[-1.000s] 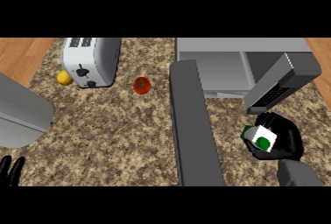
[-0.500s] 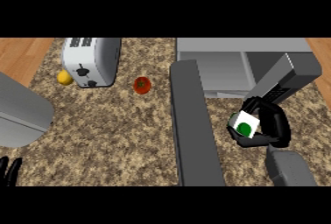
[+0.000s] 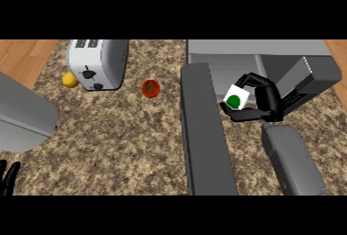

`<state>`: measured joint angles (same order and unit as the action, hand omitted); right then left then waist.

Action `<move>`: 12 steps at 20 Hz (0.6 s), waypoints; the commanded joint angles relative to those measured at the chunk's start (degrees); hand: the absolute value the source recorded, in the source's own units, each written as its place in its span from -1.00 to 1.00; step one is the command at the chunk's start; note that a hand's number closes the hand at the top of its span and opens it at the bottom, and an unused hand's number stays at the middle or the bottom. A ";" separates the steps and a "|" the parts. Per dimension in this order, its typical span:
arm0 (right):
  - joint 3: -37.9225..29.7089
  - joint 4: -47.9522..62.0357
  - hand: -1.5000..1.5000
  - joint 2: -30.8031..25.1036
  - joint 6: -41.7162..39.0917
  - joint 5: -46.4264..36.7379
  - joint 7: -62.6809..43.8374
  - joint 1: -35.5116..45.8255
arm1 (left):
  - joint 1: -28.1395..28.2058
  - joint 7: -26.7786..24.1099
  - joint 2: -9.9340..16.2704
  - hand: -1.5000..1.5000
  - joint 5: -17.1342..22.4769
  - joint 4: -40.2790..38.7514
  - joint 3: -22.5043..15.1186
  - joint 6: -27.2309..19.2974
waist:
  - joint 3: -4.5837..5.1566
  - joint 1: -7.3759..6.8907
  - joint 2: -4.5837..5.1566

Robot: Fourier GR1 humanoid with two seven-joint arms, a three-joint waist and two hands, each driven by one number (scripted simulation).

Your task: Pick up the milk, place it into the microwave and close the microwave

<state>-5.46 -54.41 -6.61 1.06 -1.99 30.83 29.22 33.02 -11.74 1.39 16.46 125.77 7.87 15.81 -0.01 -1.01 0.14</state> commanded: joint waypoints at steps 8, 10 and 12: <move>-5.61 29.55 1.00 -2.53 2.48 -2.09 7.53 21.96 | -2.80 1.65 1.73 -1.00 2.94 -2.51 2.31 2.84 | -0.06 -1.60 0.66; -6.41 32.64 1.00 -4.60 3.45 -2.75 7.70 24.79 | -5.95 0.62 2.30 -1.00 2.90 -4.77 3.27 2.54 | -0.09 -2.66 1.31; -6.88 35.81 1.00 -3.14 5.81 -3.25 11.98 24.61 | -3.78 1.99 1.57 -1.00 2.32 -1.75 1.31 2.87 | -0.13 -2.91 1.27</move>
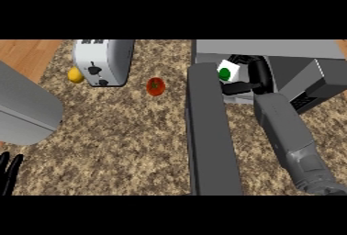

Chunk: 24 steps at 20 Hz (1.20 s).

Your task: Pick up the milk, place it into the microwave and close the microwave

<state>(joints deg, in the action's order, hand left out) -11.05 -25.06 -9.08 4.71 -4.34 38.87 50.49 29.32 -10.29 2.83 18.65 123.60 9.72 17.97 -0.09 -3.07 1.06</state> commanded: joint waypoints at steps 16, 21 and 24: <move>-4.44 15.37 1.00 -4.67 16.84 -2.25 -1.70 14.75 | -4.76 1.51 0.17 -1.00 -2.88 -0.37 -3.02 0.07 | -0.16 -5.14 2.36; -5.16 16.06 1.00 -5.58 26.11 -2.74 -0.84 14.49 | -6.58 1.53 0.55 -1.00 -3.88 -0.16 -3.05 -0.33 | -0.20 -6.21 3.22; -0.69 17.70 -1.00 -6.49 33.05 -7.99 -0.58 14.68 | -7.66 1.87 1.44 -1.00 -5.09 -1.10 -3.22 -0.09 | -0.03 -7.09 3.94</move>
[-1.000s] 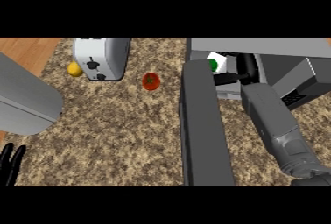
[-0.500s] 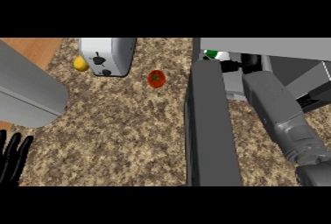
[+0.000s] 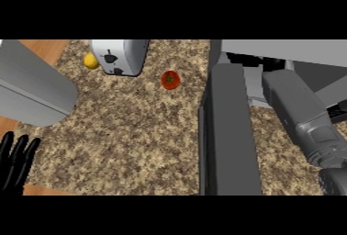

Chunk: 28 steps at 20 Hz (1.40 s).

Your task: Pick up the milk, place it into the microwave and close the microwave

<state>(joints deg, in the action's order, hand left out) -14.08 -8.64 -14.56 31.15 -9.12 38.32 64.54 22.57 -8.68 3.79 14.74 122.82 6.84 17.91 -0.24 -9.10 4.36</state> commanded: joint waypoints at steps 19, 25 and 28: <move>-0.32 4.16 -1.00 2.23 -2.52 -0.94 -2.85 2.56 | -4.71 0.77 -0.40 -1.00 -6.62 -1.94 -3.98 -1.44 | -0.21 -0.69 0.40; -1.04 4.57 -1.00 2.20 -3.31 -0.53 -1.91 0.55 | -5.11 0.97 -1.53 -1.00 -8.25 -2.05 -6.82 -1.54 | -0.19 -0.11 0.25; -0.81 4.62 -1.00 0.86 -4.31 -0.85 -2.09 0.65 | -5.67 1.48 -2.61 -1.00 -9.27 -2.11 -7.84 -2.68 | -0.18 0.18 0.19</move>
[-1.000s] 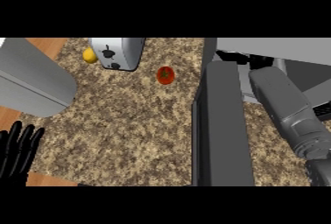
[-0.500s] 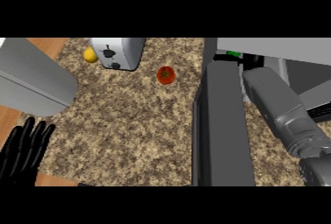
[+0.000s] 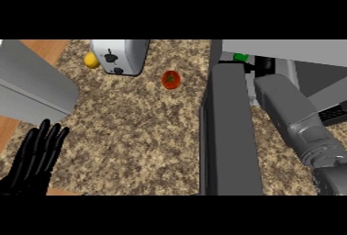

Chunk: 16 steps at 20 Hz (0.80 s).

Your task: Pick up the milk, place it into the microwave and close the microwave

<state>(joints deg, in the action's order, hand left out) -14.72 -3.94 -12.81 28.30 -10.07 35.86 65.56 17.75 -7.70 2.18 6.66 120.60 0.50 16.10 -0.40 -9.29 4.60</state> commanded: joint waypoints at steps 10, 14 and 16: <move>-0.83 -0.33 -1.00 -3.87 -8.86 0.63 3.93 -4.16 | -0.04 0.03 -2.14 -1.00 -3.92 0.30 -4.19 -1.54 | 0.01 1.78 -0.94; -2.10 -0.85 -1.00 -2.63 -9.94 1.86 5.28 -4.81 | 0.45 0.29 -2.16 -1.00 -4.44 -0.22 -6.69 -2.73 | 0.01 1.97 -1.14; -2.76 -1.21 -1.00 -1.86 -10.21 2.49 7.57 -6.70 | -0.80 0.12 -2.17 -1.00 -5.46 -0.83 -5.43 -2.82 | 0.02 2.63 -1.24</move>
<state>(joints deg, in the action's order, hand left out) -16.59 -4.75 -14.97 19.72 -8.43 41.15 60.71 17.95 -7.53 0.18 2.37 120.71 -4.70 14.03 -0.39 -7.52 3.53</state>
